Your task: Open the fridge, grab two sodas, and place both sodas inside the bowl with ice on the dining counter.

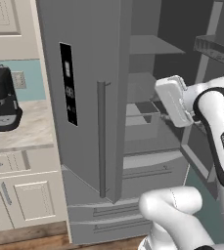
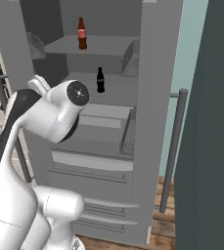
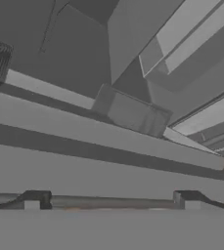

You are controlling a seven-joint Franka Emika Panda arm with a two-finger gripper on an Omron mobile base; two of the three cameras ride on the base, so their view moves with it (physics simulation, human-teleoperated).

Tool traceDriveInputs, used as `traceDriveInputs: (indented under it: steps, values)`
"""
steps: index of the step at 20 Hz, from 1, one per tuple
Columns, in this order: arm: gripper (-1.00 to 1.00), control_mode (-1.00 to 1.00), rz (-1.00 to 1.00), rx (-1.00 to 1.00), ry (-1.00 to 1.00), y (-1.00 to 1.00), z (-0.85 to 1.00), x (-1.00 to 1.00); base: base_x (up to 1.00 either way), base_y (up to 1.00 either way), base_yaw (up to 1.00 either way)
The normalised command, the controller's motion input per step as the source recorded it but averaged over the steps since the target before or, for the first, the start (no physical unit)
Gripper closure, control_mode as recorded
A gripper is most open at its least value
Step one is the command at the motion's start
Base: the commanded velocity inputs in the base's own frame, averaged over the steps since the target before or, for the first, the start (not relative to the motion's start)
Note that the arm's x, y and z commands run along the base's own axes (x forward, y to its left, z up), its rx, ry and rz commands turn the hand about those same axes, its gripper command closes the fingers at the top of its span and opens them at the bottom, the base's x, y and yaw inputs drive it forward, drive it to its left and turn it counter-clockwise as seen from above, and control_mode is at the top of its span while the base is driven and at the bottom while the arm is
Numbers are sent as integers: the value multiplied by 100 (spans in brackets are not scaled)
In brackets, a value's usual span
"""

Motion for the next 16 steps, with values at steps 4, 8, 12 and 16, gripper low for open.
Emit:
traceDriveInputs:
  steps: [4, 8, 12, 16]
  values:
    - [-100, -100, 0, 18, 0, 25, -11, 51, 0, 0, 0]
    - [-100, -100, 0, 16, 2, 22, -6, 53, 0, 0, 0]
    - [-100, -100, 0, 12, 4, 25, -1, 50, 0, 0, 0]
    - [-100, -100, 0, 5, 4, 35, 0, 43, 0, 0, 0]
